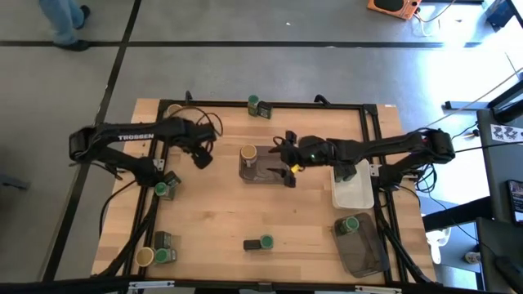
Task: Sort spices by type
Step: Put the top left green seasoning bottle into the bottom black bin
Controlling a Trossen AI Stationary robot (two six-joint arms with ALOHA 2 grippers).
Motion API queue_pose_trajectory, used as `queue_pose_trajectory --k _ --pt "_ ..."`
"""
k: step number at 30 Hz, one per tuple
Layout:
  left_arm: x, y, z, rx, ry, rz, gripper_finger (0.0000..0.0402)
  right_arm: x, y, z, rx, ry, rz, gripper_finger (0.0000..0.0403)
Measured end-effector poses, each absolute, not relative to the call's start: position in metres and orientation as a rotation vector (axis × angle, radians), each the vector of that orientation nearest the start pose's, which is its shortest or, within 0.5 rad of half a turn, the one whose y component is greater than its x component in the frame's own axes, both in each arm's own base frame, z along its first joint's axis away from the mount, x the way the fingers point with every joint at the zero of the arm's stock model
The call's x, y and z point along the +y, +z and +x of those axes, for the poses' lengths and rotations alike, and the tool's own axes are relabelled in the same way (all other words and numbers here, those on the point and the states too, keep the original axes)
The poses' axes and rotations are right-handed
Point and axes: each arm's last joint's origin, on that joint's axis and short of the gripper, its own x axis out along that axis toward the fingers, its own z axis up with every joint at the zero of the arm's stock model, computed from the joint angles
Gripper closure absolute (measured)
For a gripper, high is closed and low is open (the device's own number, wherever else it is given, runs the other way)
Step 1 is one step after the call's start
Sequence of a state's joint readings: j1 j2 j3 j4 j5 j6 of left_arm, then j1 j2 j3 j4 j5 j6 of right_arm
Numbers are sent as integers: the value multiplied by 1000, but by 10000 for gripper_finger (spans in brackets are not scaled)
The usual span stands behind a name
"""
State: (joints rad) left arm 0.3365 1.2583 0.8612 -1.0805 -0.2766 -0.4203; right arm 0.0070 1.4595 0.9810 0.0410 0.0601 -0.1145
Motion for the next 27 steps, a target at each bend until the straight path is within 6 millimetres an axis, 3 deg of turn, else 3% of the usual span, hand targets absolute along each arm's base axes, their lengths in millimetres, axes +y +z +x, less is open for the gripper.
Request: queue_pose_trajectory --k 8,15,20,27 --pt "28 220 201 1328 585 -320 200 56 282 294 484 127 -99 114" --pt "-12 223 217 1186 431 -286 200 98 279 273 572 164 -14 114" --pt "-37 224 222 1127 340 -272 200 115 275 267 586 153 12 114" --pt "-73 216 241 1103 217 -247 201 123 276 264 573 109 68 114"
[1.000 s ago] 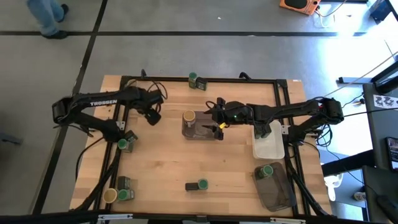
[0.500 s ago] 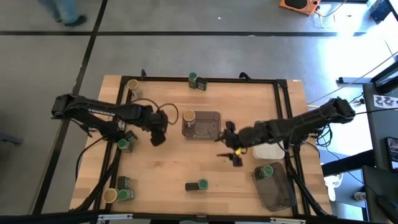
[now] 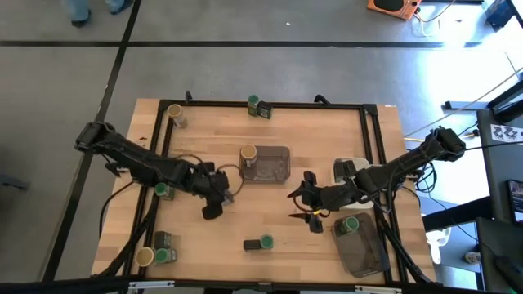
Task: Sort spices by type
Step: Put the top left green seasoning bottle into the bottom black bin
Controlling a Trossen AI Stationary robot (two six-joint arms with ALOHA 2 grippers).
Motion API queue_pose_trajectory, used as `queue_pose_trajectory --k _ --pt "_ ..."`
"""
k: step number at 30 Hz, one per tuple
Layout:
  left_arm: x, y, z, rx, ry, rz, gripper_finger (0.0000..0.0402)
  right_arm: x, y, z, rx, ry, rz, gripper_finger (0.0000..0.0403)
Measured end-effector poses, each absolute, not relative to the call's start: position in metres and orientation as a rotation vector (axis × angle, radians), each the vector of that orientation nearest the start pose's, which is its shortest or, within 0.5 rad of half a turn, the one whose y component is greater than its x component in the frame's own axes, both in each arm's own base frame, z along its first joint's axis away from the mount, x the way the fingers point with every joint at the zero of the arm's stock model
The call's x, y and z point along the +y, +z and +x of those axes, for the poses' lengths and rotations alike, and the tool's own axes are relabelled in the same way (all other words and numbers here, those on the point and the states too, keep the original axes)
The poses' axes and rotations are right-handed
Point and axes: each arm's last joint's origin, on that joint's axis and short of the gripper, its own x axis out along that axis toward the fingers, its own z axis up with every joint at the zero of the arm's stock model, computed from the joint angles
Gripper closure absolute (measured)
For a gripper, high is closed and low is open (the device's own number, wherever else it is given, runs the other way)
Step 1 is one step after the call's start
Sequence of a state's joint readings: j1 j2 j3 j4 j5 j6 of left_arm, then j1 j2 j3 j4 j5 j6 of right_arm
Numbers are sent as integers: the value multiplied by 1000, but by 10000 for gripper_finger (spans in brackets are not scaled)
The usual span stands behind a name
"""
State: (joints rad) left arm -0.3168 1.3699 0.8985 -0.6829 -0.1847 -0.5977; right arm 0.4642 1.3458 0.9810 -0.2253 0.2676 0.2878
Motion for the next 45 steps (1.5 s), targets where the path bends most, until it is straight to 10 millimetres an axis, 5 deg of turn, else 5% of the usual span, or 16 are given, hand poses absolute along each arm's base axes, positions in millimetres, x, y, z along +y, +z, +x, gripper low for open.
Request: queue_pose_trajectory --k 11,25,38,45 --pt "-104 206 294 1151 115 -100 201 140 274 257 565 93 85 114" --pt "-112 192 349 1102 37 6 201 154 240 275 635 63 61 114" --pt "-112 196 352 1055 48 -11 136 156 234 281 614 25 66 114" --pt "-115 227 331 1039 65 42 127 153 236 290 543 -12 36 114"
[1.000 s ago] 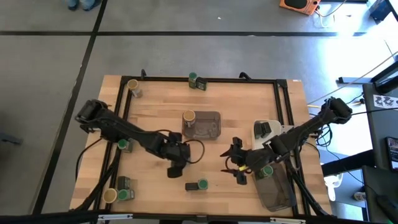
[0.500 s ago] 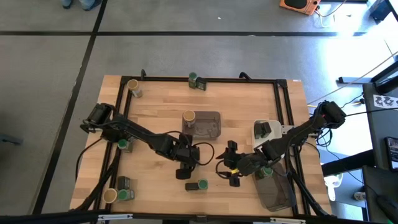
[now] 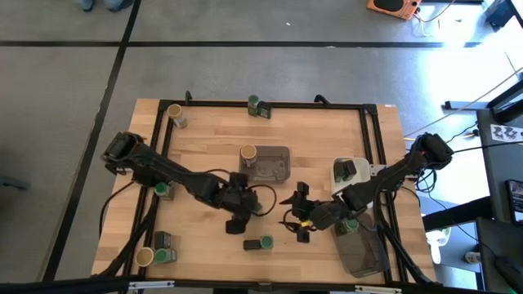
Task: Sort spices by type
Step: Put the top left green seasoning bottle into the bottom black bin
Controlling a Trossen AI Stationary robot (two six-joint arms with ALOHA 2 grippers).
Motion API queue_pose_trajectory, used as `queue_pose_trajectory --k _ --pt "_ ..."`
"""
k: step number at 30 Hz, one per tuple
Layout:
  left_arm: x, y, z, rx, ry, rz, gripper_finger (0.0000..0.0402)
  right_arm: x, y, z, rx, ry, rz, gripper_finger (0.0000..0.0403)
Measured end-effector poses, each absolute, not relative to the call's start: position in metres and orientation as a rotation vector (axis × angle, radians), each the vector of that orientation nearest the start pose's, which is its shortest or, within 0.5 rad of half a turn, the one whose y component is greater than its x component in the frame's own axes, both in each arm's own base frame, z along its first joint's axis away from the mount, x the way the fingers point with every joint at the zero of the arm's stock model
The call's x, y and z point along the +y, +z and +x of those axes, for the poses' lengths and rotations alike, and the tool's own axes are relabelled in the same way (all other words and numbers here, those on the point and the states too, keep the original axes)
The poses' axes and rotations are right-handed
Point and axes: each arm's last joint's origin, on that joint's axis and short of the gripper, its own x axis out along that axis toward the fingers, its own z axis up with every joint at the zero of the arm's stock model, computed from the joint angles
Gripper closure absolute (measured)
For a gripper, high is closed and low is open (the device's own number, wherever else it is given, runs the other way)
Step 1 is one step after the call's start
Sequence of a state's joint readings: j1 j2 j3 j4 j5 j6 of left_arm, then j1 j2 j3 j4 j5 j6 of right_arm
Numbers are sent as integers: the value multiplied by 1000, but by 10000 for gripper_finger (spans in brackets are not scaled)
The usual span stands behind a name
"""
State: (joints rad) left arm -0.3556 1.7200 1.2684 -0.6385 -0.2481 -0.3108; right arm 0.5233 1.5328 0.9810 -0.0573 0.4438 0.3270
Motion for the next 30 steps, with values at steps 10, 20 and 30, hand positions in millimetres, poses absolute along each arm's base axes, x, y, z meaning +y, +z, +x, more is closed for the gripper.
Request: queue_pose_trajectory --k 10,20,30 --pt "-138 231 256 862 38 125 126 138 212 328 464 5 -28 114" --pt "-140 181 218 494 -36 -57 126 127 184 358 381 39 -32 114" --pt "-137 179 217 493 -24 -52 126 126 163 367 367 -9 -41 114"
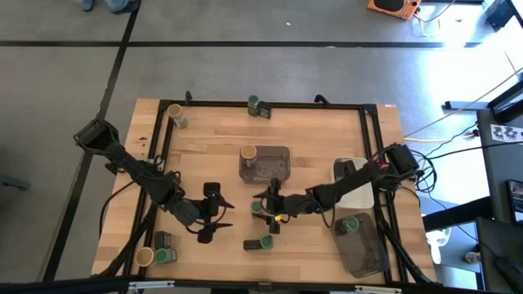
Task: Sort spices by type
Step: Put the top left green seasoning bottle into the bottom black bin
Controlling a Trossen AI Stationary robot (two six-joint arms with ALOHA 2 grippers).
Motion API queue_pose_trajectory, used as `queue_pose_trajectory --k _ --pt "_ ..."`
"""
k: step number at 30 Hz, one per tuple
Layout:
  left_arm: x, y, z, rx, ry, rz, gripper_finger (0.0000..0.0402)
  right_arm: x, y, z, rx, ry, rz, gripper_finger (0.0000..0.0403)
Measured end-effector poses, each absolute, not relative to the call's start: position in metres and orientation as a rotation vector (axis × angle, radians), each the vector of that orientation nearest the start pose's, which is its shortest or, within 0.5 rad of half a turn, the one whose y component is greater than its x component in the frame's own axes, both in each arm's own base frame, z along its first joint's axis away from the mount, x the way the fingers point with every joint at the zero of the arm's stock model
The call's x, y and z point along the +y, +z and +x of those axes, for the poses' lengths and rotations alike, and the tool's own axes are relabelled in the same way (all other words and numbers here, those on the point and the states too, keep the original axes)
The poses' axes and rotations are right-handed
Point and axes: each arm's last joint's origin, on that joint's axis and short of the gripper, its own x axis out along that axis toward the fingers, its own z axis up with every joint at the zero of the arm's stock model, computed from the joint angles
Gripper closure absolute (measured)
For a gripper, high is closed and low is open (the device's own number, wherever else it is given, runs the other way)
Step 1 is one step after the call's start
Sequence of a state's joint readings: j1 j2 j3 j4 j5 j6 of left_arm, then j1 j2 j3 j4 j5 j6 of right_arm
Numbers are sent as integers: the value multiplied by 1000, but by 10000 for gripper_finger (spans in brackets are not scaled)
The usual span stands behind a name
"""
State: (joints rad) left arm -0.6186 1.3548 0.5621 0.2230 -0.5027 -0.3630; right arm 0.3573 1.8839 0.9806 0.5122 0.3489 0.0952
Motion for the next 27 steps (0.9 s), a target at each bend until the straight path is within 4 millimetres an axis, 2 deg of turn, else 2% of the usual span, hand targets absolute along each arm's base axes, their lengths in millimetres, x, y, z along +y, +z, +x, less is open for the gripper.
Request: queue_pose_trajectory --k 18,21,25,27 --pt "-136 179 218 493 -12 -55 126 128 153 369 382 -12 -45 117" --pt "-136 178 218 494 -10 -64 126 128 151 369 386 -17 -48 138" --pt "-136 178 218 494 -9 -68 126 128 148 370 386 -23 -48 189" --pt "-136 178 218 494 -9 -67 126 128 148 370 385 -25 -50 195"
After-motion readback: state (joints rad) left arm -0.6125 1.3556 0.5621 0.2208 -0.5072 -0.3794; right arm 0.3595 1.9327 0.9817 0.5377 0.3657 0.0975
